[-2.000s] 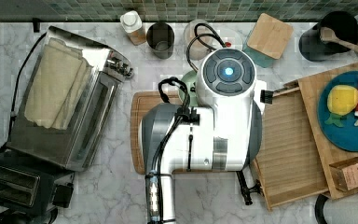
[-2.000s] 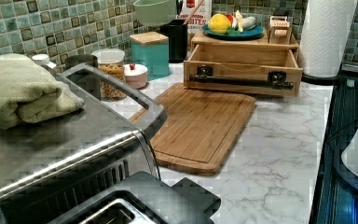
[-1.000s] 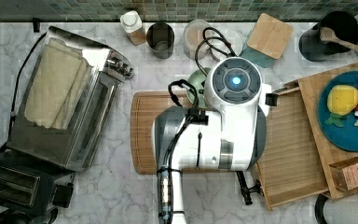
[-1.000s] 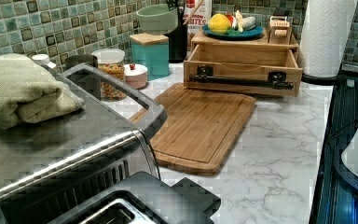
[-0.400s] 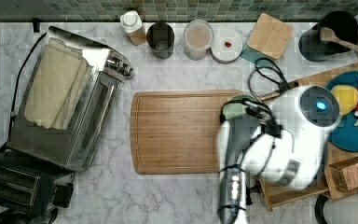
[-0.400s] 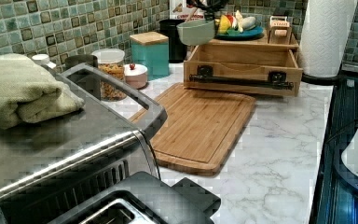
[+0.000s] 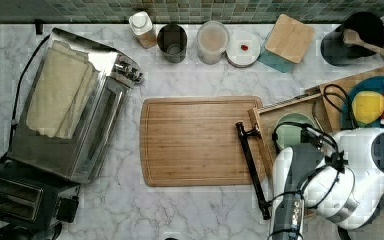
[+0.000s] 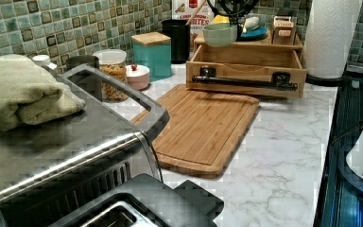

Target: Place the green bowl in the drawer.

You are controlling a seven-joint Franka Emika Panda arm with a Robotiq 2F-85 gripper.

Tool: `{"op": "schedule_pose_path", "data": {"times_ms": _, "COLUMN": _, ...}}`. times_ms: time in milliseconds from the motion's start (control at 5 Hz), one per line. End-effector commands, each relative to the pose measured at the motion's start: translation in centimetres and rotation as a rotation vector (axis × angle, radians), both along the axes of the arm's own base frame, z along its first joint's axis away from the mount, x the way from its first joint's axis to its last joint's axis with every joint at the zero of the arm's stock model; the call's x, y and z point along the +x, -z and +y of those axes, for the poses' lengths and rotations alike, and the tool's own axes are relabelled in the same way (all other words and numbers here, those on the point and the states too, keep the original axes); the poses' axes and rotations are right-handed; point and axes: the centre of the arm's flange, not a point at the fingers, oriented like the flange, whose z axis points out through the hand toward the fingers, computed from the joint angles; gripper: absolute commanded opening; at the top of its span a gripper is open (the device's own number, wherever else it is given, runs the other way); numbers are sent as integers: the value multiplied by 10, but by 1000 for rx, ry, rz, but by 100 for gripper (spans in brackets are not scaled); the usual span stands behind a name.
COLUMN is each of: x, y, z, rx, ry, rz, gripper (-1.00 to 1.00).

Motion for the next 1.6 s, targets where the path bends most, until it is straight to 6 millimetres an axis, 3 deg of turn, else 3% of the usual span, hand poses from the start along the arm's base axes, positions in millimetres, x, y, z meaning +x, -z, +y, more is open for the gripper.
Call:
{"op": "schedule_pose_path", "data": {"times_ms": 200, "x": -27, "y": 1, "z": -19, "rx": 22, "ry": -110, "rz": -148, "gripper": -100}}
{"op": "schedule_pose_path", "data": {"times_ms": 600, "x": -47, "y": 26, "z": -60, "rx": 35, "ry": -98, "rz": -182, "gripper": -100}}
{"op": "schedule_pose_path", "data": {"times_ms": 800, "x": -48, "y": 36, "z": -59, "rx": 41, "ry": -84, "rz": -149, "gripper": -100}}
{"op": "schedule_pose_path", "data": {"times_ms": 1200, "x": -64, "y": 78, "z": -47, "rx": 51, "ry": -14, "rz": -124, "gripper": -100}}
{"op": "schedule_pose_path", "data": {"times_ms": 1600, "x": -75, "y": 106, "z": -58, "rx": 36, "ry": 12, "rz": -104, "gripper": -100}}
